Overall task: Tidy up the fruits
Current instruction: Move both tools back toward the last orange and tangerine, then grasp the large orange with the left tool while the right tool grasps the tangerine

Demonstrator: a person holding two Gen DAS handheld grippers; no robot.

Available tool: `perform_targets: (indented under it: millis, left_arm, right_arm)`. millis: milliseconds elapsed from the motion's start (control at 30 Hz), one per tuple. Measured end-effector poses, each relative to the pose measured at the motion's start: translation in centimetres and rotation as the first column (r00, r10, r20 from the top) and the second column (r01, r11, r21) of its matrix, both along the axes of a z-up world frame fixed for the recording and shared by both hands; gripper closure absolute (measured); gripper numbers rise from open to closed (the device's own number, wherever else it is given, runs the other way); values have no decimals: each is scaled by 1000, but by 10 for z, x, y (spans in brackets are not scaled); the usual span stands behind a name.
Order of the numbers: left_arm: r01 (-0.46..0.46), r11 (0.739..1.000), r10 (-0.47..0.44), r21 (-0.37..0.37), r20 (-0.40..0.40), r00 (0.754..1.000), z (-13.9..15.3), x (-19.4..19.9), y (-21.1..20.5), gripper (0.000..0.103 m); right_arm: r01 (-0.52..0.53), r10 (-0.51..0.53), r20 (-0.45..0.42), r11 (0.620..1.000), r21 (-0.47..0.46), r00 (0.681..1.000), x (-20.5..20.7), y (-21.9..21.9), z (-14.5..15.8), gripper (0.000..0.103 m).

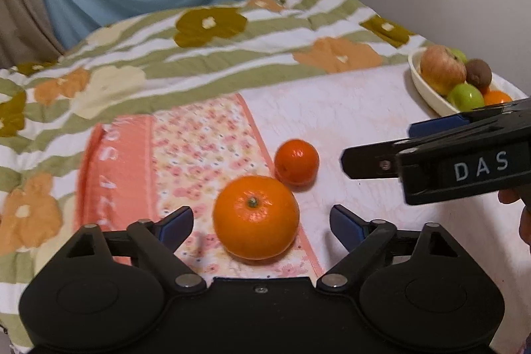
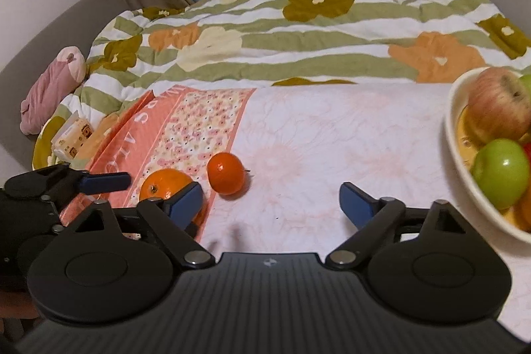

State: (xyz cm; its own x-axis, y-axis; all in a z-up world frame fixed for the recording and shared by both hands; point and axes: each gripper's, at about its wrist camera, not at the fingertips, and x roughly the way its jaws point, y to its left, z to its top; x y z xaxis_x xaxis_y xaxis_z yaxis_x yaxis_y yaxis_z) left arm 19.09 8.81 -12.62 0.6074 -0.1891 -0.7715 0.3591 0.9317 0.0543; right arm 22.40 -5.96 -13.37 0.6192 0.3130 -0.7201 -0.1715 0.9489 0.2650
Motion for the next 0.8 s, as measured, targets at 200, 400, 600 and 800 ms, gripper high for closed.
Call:
perform_targets:
  millis: [200,400,600,800]
  left_arm:
    - [7,1000,-6,3,-34,999,-12,12,0,33]
    - [6,1000,-7,-21,-50,999,-14,14,6,39]
    - [7,1000,-7,0,-42,999,-13,8,10,39]
    - [-9,1000,9,12,-40,999,-13,-1,19,39]
  right_arm:
    - [9,-8,-24,1000,18,1000,9,8,-9,10]
    - [1,1,-49,1000,31,999,16,16,-15,20]
    - [-18,19,-54,999,28,998,20,28,-20,26]
    - [-22,23,-59,1000,22,998,24,38,-25,32]
